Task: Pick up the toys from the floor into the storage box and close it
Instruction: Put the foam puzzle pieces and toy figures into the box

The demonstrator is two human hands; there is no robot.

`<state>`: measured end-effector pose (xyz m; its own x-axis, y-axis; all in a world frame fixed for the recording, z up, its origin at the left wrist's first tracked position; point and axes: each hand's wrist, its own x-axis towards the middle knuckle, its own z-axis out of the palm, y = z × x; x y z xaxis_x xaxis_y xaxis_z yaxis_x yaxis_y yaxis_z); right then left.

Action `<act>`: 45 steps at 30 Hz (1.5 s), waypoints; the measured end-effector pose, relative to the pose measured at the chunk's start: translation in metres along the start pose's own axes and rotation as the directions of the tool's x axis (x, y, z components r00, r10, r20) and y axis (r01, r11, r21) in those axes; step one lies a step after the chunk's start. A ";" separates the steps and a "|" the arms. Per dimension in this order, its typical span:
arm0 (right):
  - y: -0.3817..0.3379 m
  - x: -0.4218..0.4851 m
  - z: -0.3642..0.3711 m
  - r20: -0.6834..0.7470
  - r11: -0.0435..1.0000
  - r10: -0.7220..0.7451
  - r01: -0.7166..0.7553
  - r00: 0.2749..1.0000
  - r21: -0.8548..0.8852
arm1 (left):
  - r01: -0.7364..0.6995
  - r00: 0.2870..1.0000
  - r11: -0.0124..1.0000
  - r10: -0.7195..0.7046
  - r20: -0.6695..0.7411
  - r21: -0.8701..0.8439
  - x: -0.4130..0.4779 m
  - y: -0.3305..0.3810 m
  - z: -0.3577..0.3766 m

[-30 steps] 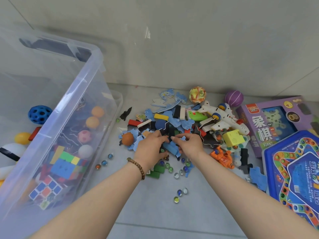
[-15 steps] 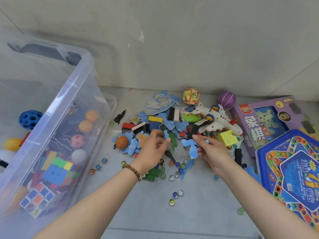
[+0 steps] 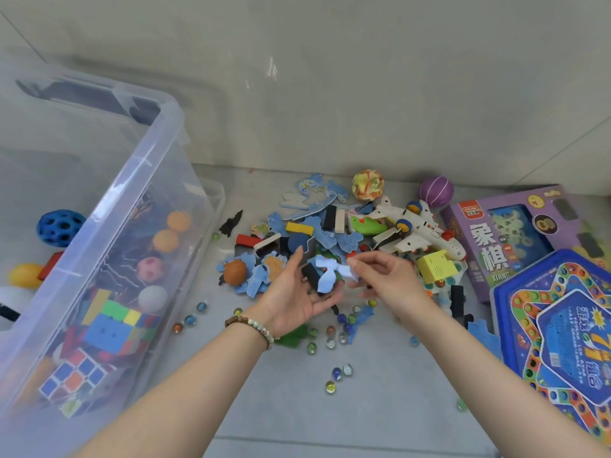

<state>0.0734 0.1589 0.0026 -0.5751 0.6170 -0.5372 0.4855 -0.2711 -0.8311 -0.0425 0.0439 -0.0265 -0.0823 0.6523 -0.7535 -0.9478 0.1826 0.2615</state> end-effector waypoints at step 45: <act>-0.090 -0.045 0.002 0.021 0.970 0.121 -0.123 0.992 0.210 | -0.208 0.975 0.944 0.221 -0.025 0.256 -0.086 0.045 0.038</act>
<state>0.0541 0.1544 0.1014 -0.5257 0.5639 -0.6370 0.4035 -0.4939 -0.7702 -0.0666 0.0240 0.0731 -0.2973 0.6582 -0.6917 -0.7989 0.2252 0.5577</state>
